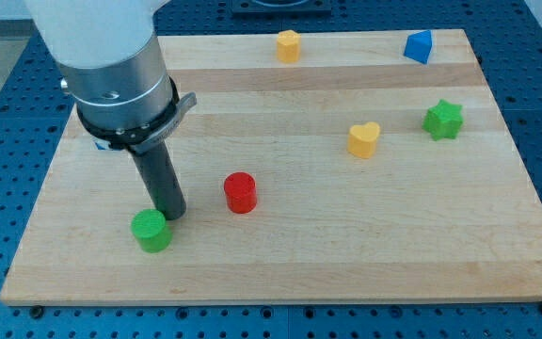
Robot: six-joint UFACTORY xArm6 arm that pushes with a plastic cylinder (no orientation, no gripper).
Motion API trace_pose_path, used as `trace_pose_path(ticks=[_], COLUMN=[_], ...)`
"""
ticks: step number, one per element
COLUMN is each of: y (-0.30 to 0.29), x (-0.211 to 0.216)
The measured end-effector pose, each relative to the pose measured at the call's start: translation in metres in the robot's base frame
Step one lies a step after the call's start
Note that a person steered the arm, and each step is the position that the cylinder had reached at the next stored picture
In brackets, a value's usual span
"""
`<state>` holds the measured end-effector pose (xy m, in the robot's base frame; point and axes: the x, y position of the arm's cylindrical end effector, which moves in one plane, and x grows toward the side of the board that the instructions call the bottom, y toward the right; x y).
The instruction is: Slightly slide the green circle the left
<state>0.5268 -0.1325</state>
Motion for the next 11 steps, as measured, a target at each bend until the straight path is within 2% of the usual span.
trace_pose_path(ticks=[5,9,10,11], y=[0.023,-0.041,-0.041,-0.038], x=[0.032,0.033,0.040,0.070])
